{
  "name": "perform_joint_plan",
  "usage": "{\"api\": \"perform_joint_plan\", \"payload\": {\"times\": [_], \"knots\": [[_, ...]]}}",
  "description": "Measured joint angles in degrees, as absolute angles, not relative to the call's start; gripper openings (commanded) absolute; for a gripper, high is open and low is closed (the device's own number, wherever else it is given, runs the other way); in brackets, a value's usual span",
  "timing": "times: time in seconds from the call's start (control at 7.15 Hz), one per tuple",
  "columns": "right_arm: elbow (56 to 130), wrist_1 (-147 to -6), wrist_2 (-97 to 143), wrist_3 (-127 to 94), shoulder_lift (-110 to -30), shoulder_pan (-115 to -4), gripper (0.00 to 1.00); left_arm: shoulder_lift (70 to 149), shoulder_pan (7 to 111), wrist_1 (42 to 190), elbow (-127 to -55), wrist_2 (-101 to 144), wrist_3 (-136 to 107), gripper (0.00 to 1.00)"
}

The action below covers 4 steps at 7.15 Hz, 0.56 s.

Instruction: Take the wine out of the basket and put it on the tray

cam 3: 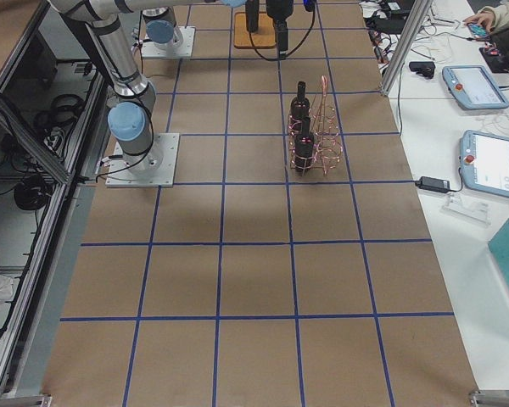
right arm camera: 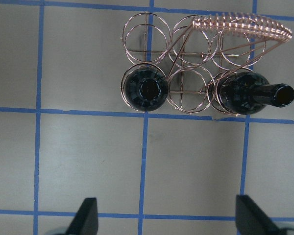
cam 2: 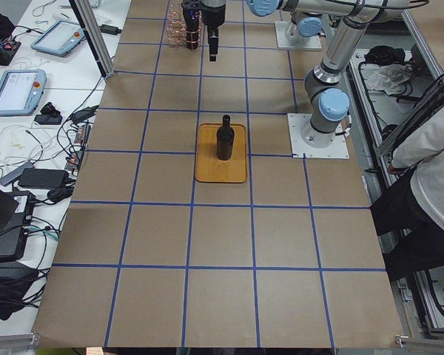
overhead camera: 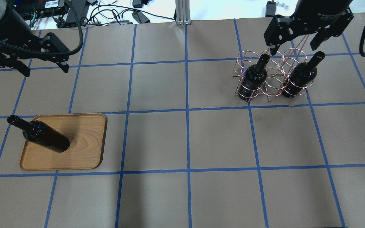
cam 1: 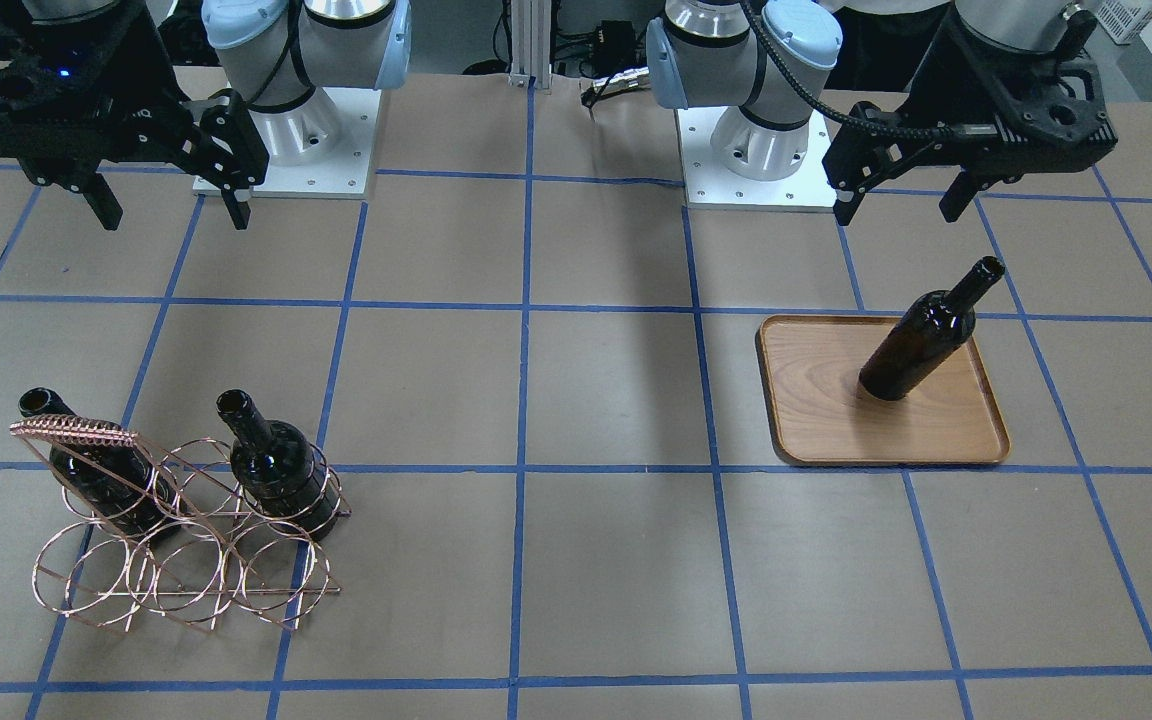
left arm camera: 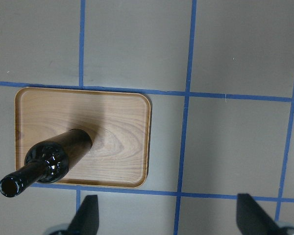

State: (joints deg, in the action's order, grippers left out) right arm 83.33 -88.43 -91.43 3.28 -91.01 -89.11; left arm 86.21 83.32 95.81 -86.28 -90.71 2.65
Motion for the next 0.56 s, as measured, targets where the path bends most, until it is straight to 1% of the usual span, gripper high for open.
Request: {"api": "perform_joint_plan", "payload": {"times": [0.56], "knots": [[83.28, -88.61, -91.38, 1.78, -91.10, -88.26, 1.00, 87.33, 83.99, 97.93, -84.33, -90.38, 1.25, 1.00]]}}
